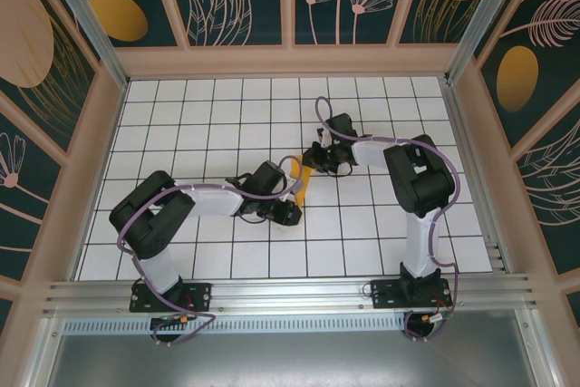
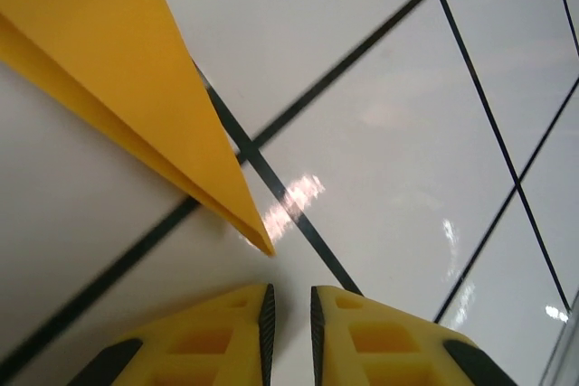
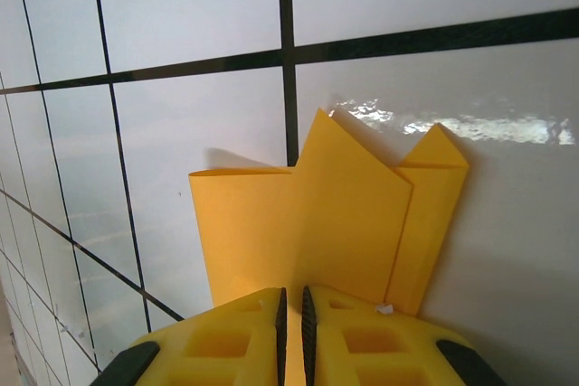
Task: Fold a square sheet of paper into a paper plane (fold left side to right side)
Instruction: Fold the wing for the fifth time at the center of the table.
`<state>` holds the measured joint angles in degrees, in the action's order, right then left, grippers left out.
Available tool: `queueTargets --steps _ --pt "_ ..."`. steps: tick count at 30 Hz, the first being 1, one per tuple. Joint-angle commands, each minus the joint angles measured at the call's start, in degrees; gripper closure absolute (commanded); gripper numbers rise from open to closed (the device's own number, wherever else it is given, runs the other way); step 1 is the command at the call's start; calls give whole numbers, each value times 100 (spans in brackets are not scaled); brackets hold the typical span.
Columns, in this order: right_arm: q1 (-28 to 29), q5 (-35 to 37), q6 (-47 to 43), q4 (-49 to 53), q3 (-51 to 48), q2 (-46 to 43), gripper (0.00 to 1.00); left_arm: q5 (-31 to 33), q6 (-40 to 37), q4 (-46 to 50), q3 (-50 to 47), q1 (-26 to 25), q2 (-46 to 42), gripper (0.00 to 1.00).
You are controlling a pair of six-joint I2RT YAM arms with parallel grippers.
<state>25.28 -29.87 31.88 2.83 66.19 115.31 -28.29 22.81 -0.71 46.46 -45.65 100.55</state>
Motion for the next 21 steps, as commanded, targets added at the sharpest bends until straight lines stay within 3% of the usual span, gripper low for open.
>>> queueTargets --steps 1,9,21 --pt "-32 503 -120 201 -10 312 82 -207 -3 781 153 -33 -282 78" --pt "-32 491 -158 214 -9 282 82 -439 -108 932 732 509 -636 79" --pt "-14 438 -153 194 26 334 82 -1024 -202 381 1703 570 904 82"
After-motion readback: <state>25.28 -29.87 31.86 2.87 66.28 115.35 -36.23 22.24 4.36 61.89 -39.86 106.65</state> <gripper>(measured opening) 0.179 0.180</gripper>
